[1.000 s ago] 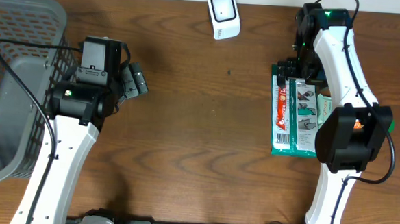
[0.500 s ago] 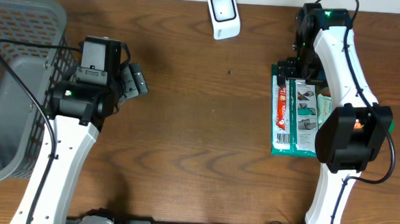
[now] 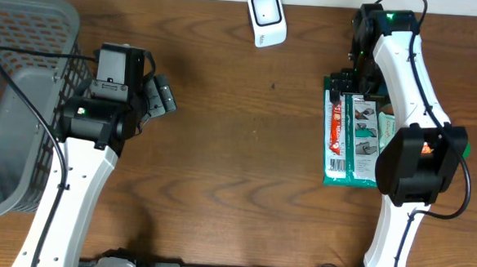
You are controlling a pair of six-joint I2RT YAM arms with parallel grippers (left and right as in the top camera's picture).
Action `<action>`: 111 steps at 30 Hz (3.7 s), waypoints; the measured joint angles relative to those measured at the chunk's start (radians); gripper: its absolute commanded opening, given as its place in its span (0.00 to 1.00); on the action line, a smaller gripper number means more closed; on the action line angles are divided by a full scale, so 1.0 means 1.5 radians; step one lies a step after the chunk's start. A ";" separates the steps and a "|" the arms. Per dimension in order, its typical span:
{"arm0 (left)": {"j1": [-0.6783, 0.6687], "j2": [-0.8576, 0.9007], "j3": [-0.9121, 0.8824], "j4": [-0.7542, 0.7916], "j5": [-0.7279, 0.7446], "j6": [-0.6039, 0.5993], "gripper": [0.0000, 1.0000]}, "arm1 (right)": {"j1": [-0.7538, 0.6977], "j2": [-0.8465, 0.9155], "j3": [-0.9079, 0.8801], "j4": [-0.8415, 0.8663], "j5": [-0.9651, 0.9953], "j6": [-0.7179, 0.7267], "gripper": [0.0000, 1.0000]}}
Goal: Scan the item barcode
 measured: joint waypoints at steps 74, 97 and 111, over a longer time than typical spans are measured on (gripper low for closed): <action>0.080 -0.863 -0.724 0.804 0.033 0.018 0.93 | 0.005 0.000 0.000 0.000 0.000 0.000 0.99; 0.078 -0.870 -0.854 0.587 0.077 0.148 0.93 | 0.005 0.000 0.000 0.000 0.000 0.000 0.99; 0.076 -0.870 -0.852 0.570 0.135 0.313 0.93 | 0.005 0.000 0.000 0.000 0.000 0.000 0.99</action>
